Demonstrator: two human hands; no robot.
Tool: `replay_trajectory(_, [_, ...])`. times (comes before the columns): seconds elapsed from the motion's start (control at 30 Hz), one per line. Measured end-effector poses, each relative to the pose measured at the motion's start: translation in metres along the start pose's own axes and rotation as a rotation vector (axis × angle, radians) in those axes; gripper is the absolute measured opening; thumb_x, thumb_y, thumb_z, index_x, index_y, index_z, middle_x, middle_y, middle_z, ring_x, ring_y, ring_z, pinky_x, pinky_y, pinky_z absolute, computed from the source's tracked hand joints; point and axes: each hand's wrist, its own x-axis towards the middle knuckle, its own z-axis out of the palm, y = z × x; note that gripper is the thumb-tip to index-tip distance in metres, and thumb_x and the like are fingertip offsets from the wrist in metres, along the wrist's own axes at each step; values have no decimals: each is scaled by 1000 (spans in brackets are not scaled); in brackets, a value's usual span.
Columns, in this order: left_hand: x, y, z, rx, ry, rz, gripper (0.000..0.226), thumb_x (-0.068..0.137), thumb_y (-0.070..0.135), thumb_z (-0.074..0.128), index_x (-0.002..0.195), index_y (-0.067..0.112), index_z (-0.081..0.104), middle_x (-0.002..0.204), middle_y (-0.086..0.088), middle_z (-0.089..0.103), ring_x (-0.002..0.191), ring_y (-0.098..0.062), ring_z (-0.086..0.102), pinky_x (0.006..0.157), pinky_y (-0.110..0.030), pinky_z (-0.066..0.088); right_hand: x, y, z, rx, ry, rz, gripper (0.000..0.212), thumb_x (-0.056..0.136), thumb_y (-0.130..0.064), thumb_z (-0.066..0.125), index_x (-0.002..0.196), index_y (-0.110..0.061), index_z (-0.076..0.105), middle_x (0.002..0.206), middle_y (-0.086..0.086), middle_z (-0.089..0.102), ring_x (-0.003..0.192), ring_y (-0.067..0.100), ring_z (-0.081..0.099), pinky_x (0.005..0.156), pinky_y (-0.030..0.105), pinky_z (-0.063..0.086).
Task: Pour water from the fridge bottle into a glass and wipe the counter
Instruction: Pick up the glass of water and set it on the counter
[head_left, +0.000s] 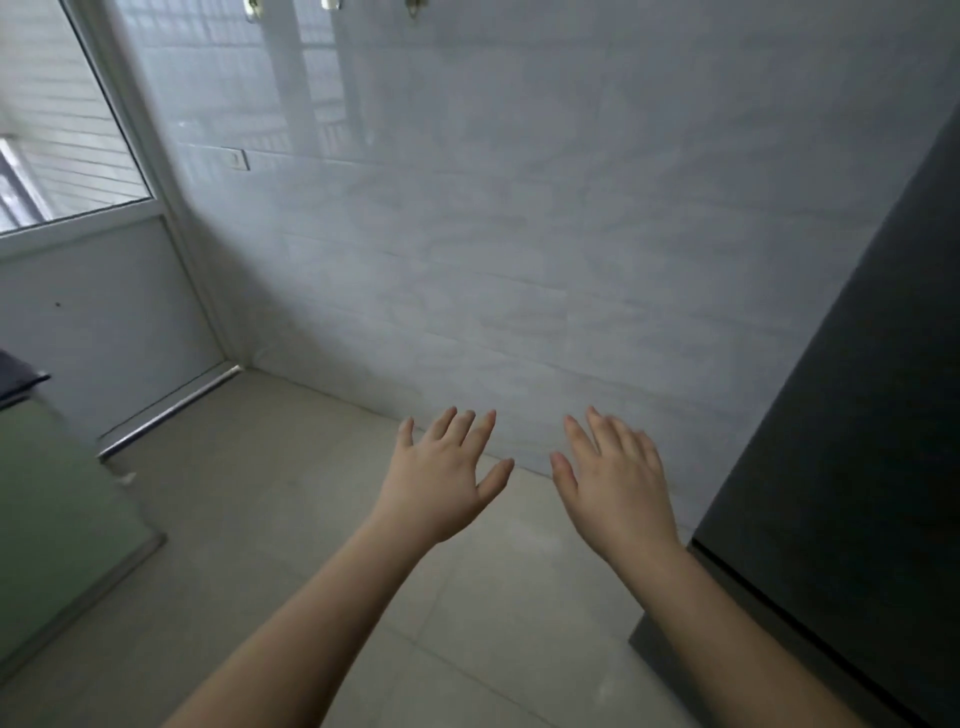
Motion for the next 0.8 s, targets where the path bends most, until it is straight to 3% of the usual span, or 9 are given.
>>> replay_trajectory(0.4, [-131,-187,-31,60,42,-370,87,80,66,-9,157,29,8,163,10,17,151,-11,5,120,-52,9,5,-227,21,98,17,-383,64,92,-50,24,135,-15,56,141,10,53,126,30,51,105,47,38])
replay_trajectory(0.57, [-181,-233,-29,63,29,-501,68,99,61,15,158,28,7,165,11,8,151,-10,-2,120,-52,5,-2,-295,28,99,10,-558,68,92,-51,15,143,-18,45,150,7,43,136,27,40,112,44,28])
replay_trajectory(0.8, [-233,-279,-26,91,-6,-695,67,99,60,14,157,29,5,165,9,5,152,-13,-4,121,-50,4,-9,-373,51,166,-17,-746,62,92,-48,25,135,-16,56,140,9,54,127,28,52,106,46,38])
